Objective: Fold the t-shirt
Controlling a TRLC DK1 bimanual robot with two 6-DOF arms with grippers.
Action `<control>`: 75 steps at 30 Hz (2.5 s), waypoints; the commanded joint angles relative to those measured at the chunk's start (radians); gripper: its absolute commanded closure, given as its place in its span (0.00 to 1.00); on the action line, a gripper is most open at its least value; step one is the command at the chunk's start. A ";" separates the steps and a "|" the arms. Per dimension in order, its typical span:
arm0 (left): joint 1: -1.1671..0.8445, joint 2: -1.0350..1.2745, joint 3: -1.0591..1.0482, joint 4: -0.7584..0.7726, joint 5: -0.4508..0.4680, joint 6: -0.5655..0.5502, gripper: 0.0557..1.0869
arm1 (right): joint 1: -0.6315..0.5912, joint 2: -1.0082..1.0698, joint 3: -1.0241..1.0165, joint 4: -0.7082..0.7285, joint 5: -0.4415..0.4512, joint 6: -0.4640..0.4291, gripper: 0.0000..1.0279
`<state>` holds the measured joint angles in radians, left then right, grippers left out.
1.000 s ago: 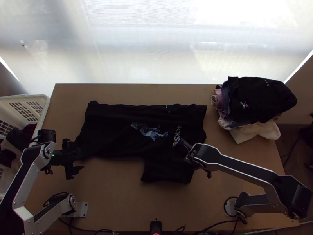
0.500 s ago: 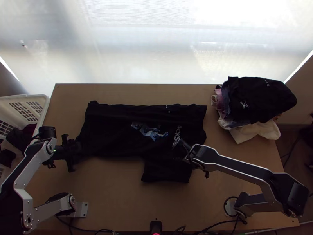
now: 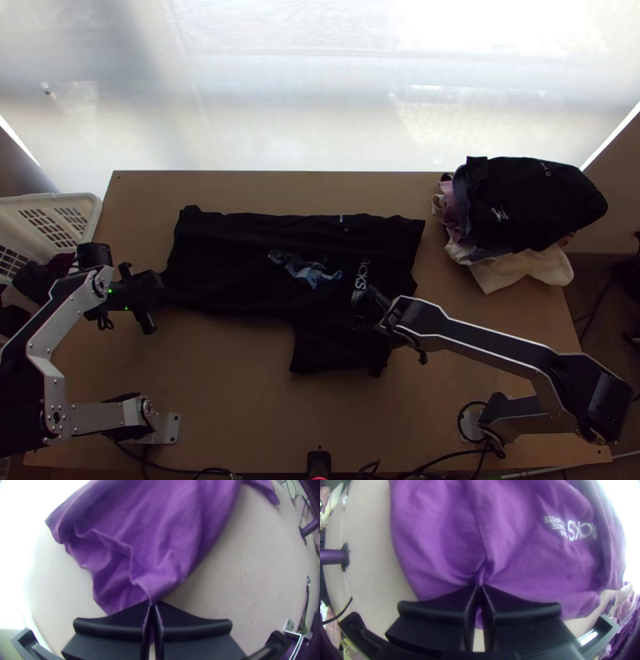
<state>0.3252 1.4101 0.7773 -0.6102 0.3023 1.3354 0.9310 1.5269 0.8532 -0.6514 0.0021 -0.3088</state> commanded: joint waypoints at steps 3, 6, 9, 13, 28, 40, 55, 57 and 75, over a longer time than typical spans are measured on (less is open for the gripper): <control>0.060 0.027 0.220 -0.342 0.000 -0.082 0.96 | -0.029 -0.077 0.007 -0.116 -0.102 -0.021 0.97; 0.089 -0.013 0.283 -0.487 0.001 -0.073 0.96 | -0.047 -0.132 0.007 -0.200 -0.108 -0.050 0.97; 0.117 -0.023 0.355 -0.652 0.024 -0.073 0.96 | -0.064 -0.182 -0.006 -0.264 -0.126 -0.065 0.97; 0.123 -0.036 0.389 -0.812 0.041 -0.099 0.96 | -0.064 -0.229 -0.048 -0.292 -0.132 -0.073 0.97; 0.043 -0.011 0.330 -0.767 0.083 -0.162 0.96 | -0.156 -0.275 0.066 -0.521 -0.228 -0.168 0.97; -0.041 0.339 0.525 -0.560 0.153 -0.401 0.96 | -0.482 0.004 0.339 -0.507 -0.228 -0.274 0.97; -0.011 0.515 0.629 -0.473 0.139 -0.429 0.96 | -0.678 0.138 0.388 -0.504 -0.228 -0.375 0.97; -0.044 0.520 0.634 -0.462 0.139 -0.444 0.96 | -0.664 0.162 0.394 -0.478 -0.228 -0.368 0.97; -0.133 0.515 0.666 -0.457 0.138 -0.515 0.96 | -0.587 0.391 0.734 -0.482 -0.220 -0.320 0.97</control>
<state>0.2035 1.9530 1.4746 -1.0557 0.4374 0.8207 0.3199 1.8622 1.4834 -1.1175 -0.2176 -0.6327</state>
